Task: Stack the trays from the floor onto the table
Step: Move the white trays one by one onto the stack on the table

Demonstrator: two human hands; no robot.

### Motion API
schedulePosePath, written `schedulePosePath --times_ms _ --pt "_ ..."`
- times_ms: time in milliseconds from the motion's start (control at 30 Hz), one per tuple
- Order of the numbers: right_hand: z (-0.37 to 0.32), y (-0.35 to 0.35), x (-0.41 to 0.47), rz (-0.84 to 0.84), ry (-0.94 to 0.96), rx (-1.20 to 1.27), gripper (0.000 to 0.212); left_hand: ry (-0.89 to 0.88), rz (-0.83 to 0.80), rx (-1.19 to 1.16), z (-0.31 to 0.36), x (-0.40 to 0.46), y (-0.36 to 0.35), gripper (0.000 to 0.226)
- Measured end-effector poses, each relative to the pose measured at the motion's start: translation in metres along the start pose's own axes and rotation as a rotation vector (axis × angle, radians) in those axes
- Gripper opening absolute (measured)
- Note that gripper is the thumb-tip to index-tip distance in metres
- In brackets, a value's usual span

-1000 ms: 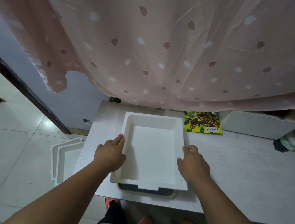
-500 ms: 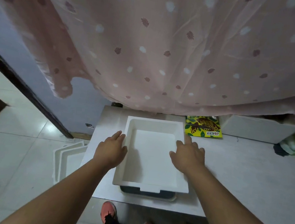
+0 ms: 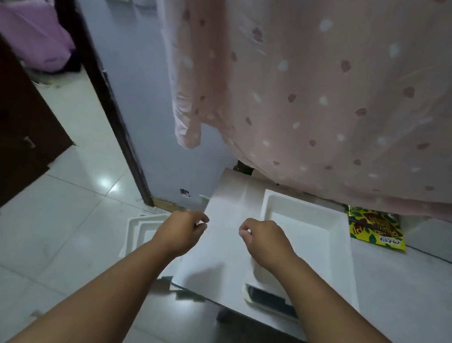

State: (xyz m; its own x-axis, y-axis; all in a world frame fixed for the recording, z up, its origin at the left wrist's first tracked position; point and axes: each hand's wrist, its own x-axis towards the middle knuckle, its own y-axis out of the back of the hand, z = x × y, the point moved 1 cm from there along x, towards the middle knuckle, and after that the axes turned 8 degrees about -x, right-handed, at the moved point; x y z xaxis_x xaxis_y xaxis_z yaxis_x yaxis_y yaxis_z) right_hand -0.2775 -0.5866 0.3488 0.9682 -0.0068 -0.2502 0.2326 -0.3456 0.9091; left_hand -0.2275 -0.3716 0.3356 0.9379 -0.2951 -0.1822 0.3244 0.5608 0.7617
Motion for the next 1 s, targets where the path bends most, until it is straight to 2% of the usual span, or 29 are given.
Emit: schedulePosePath --times_ms 33,100,167,233,300,400,600,800,1000 --pt "-0.022 -0.007 0.003 -0.022 0.021 -0.004 0.023 0.008 0.03 0.012 -0.018 -0.008 0.013 0.026" --pt "-0.072 -0.023 0.009 -0.059 0.068 -0.061 0.032 0.054 0.056 -0.009 -0.065 -0.027 0.042 0.029" --pt "-0.12 -0.039 0.01 -0.098 0.111 -0.111 0.044 0.138 0.034 -0.065 -0.112 -0.048 0.066 0.032" --pt "-0.165 -0.06 0.012 -0.145 0.148 -0.14 0.046 0.209 0.019 -0.138 -0.159 -0.068 0.088 0.03" --pt "-0.206 -0.085 0.016 -0.191 0.188 -0.172 0.04 0.251 0.033 -0.18 -0.202 -0.087 0.106 0.027" --pt "-0.25 -0.12 0.02 -0.274 0.225 -0.201 0.019 0.332 0.037 -0.222 -0.25 -0.114 0.125 0.029" --pt "-0.286 -0.151 0.034 -0.34 0.238 -0.239 0.033 0.43 -0.007 -0.309 -0.314 -0.138 0.138 0.036" --pt "-0.3 -0.173 0.056 -0.401 0.231 -0.258 0.023 0.517 -0.082 -0.329 -0.346 -0.133 0.129 0.035" --pt "-0.307 -0.203 0.111 -0.547 0.253 -0.208 0.023 0.625 -0.195 -0.321 -0.367 -0.095 0.138 0.035"
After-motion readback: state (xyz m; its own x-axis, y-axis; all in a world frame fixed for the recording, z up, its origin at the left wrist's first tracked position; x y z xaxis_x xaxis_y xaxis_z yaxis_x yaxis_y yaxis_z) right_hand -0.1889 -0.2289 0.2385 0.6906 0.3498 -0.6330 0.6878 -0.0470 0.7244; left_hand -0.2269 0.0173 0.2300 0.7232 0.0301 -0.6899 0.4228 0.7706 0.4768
